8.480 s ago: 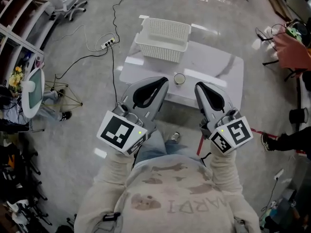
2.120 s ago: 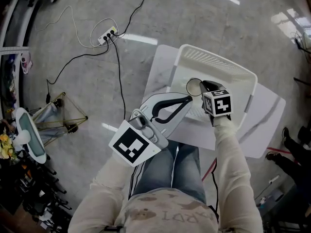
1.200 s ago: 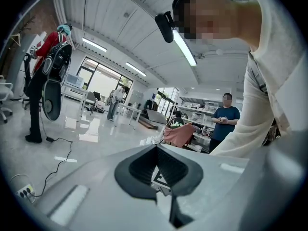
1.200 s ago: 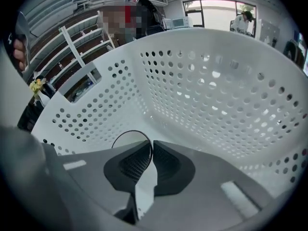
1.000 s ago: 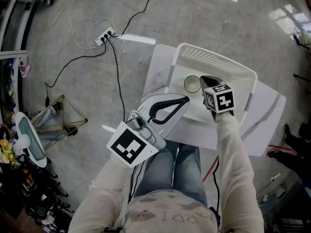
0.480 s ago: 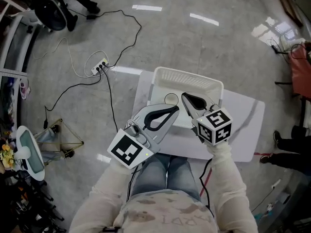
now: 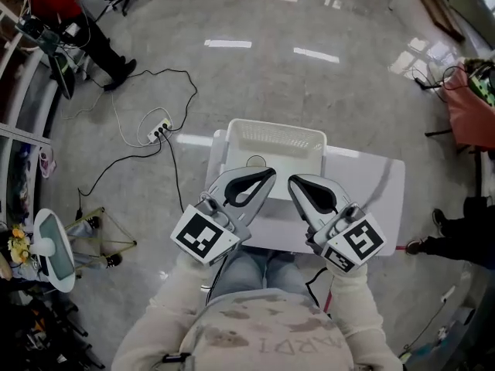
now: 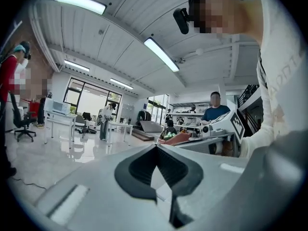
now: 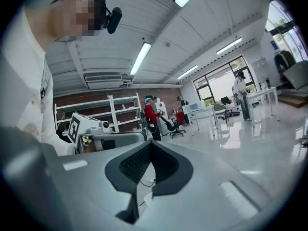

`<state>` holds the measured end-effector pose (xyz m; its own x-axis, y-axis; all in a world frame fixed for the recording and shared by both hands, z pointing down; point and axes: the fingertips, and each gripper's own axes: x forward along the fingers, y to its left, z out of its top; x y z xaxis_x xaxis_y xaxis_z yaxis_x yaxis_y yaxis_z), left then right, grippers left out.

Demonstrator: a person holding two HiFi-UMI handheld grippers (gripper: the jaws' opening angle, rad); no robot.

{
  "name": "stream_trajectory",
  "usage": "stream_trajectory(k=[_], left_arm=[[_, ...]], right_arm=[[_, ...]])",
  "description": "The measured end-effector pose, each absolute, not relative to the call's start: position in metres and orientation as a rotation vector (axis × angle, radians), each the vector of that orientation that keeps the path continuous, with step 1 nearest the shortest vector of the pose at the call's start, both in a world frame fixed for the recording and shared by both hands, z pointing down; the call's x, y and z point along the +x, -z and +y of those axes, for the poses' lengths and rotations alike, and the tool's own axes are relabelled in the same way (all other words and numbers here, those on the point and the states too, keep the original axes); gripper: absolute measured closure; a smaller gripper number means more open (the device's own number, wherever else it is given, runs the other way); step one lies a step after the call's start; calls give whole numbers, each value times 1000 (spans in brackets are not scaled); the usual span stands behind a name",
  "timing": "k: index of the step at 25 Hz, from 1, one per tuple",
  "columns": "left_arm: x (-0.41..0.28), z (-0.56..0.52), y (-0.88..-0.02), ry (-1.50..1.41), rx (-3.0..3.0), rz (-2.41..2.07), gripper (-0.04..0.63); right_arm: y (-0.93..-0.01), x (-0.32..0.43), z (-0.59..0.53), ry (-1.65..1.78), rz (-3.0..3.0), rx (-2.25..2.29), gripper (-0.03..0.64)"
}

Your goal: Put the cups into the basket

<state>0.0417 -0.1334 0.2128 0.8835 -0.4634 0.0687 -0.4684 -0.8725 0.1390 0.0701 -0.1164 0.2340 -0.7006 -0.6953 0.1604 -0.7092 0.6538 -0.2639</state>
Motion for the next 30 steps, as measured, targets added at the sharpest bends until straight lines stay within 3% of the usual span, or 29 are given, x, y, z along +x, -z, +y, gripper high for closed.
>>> stream_trajectory(k=[13, 30], left_arm=[[70, -62, -177, -58, 2918, -741, 595], [46, -33, -154, 4, 2928, -856, 594]], right_arm=[[-176, 90, -50, -275, -2924, 1263, 592], [-163, 72, -22, -252, -2956, 1203, 592]])
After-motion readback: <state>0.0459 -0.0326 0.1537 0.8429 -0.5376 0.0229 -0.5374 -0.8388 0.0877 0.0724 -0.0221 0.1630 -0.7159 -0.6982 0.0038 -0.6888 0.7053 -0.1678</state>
